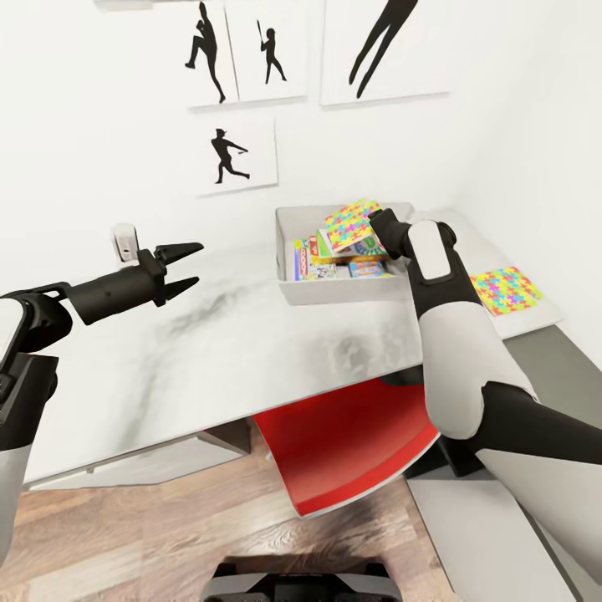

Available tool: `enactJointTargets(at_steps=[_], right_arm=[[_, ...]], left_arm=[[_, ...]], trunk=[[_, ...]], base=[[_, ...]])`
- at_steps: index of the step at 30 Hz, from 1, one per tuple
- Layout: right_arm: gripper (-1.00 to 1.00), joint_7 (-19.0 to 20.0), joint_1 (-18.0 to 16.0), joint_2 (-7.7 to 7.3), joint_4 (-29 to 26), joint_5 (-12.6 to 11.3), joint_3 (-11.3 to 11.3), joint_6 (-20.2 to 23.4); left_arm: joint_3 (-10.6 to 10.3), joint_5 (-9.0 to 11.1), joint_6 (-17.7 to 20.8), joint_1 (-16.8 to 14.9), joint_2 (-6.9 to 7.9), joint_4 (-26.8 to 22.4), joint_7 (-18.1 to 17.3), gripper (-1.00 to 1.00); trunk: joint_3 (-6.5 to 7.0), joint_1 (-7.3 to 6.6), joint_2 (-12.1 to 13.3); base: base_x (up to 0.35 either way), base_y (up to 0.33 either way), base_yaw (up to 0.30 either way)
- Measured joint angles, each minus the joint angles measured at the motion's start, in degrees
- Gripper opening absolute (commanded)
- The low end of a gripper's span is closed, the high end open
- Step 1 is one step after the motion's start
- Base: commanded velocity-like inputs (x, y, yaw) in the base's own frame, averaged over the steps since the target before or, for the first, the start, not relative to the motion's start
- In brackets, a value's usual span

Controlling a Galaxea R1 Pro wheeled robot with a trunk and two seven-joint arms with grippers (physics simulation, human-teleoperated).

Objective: Put all the toys in the child's room - the three board games (two on the bed and one on the table), the two jigsaw puzzles on the table, and the tennis ball on the table - inside the toy box on the table in the child's room.

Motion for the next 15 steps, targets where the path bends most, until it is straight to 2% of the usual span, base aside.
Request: enactJointTargets(at_steps=[15], right_arm=[[-1.00, 0.1, -0.4, 0.00, 0.1, -0.1, 0.0, 0.3]], left_arm=[[-0.2, 0.1, 0.0, -0.4, 0.00, 0.0, 0.0, 1.00]], trunk=[[-1.36, 0.00, 0.0]], base=[[0.000, 0.000, 0.000]])
